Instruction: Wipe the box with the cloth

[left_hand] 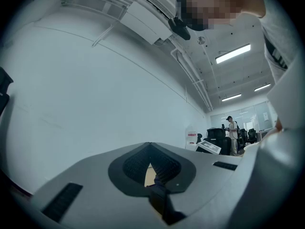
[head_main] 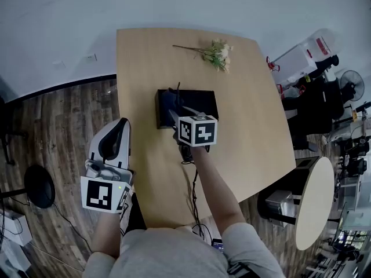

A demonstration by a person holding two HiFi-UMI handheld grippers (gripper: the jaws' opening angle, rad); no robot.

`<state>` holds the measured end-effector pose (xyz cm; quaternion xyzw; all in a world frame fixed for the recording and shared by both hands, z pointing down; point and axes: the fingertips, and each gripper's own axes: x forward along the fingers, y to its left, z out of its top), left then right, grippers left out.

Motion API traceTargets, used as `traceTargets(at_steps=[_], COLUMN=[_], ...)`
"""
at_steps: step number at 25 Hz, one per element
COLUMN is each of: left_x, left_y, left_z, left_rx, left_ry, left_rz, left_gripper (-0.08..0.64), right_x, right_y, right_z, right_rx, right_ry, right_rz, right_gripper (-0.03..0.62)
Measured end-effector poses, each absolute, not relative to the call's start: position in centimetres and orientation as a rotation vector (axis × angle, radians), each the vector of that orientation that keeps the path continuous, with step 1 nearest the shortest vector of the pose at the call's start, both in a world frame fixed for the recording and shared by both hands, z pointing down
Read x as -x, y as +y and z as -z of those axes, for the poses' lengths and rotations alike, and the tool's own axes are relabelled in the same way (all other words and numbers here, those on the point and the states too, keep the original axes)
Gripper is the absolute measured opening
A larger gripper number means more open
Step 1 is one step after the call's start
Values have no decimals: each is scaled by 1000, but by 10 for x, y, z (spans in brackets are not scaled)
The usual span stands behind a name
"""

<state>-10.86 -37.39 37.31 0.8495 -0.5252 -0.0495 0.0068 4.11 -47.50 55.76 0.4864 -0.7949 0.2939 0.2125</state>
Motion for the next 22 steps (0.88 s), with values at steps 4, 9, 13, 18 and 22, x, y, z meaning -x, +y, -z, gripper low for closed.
traceTargets(at_steps=[4, 9, 13, 18, 22], left_x=[115, 119, 118, 116, 114], left_y=[-372, -370, -369, -368, -366], left_z=[-374, -374, -373, -370, -370], left_rx=[-2645, -2637, -2637, -2644, -2645], left_ry=[-1659, -1671, -1672, -1666, -1662], left_rz=[155, 158, 160, 171, 172], left_gripper=[8, 8, 8, 8, 8], right_x=[-19, -27, -40, -67, -97], right_y=[-466, -466, -467, -470, -472], right_z=[-581, -591, -593, -595, -596], right_rx=[-1295, -1327, -1344, -1402, -1465], right_ry=[-2166, -2124, -2086, -2039, -1996], right_rz=[-840, -774, -690, -676, -681], right_gripper=[127, 127, 127, 127, 127])
